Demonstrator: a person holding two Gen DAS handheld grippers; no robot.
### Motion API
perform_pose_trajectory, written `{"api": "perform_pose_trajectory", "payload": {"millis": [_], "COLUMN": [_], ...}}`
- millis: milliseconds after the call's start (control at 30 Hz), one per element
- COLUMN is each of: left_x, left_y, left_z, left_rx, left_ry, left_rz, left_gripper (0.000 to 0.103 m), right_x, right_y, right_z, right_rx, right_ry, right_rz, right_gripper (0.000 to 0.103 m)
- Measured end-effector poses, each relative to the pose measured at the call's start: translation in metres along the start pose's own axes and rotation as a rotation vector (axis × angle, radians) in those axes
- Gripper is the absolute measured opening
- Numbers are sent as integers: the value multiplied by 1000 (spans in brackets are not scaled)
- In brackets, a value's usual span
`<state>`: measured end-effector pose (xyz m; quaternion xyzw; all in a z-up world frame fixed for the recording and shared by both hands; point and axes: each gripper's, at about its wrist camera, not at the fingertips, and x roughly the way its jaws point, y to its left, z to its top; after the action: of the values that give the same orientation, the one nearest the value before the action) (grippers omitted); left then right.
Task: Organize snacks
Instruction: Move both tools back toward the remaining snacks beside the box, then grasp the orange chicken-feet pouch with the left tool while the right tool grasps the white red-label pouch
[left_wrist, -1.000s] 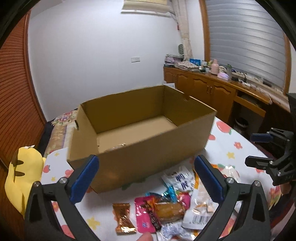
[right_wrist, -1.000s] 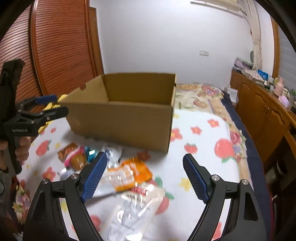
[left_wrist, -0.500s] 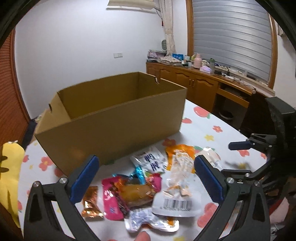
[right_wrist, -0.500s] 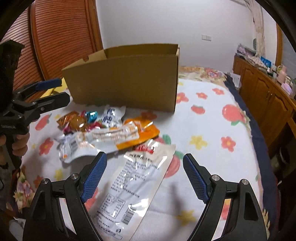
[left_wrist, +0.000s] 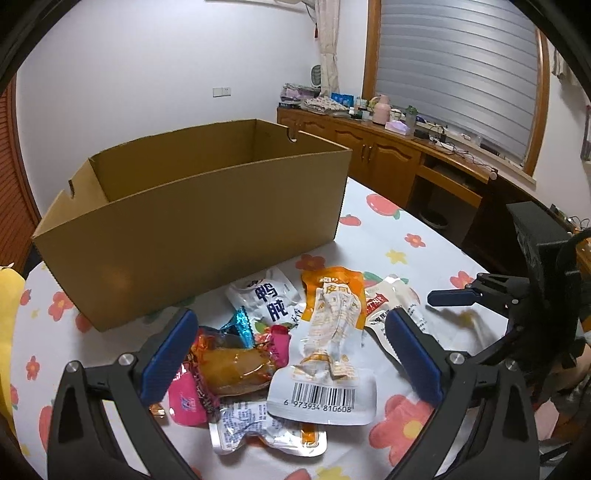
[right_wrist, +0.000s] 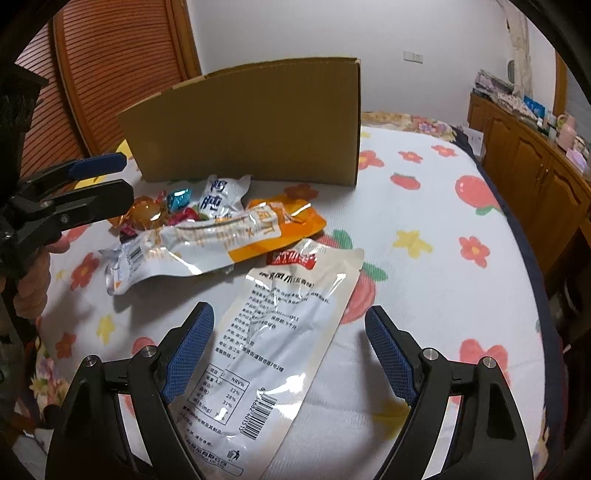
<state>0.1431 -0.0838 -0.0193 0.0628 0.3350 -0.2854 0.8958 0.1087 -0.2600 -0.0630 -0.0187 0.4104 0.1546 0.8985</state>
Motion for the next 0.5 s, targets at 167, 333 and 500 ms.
{"api": "perform_pose_trajectory", "payload": {"millis": [167,333,500], "left_x": [7,15,26], "left_y": [-6,-18,-27], "left_z": [2,2,3], "left_rx": [1,45,94], "left_ry": [16,71,132], "left_rz": [-36,-37,-39], "left_gripper": [101,95,82], "right_x": [6,4,-4], "right_y": [-1,-1,-8], "right_z": [-3,-6,-9], "right_rx": [-1,-26,-35], "right_ry": [19,21,33], "right_rz": [-14,-14,-2], "right_gripper": [83,74,51]}}
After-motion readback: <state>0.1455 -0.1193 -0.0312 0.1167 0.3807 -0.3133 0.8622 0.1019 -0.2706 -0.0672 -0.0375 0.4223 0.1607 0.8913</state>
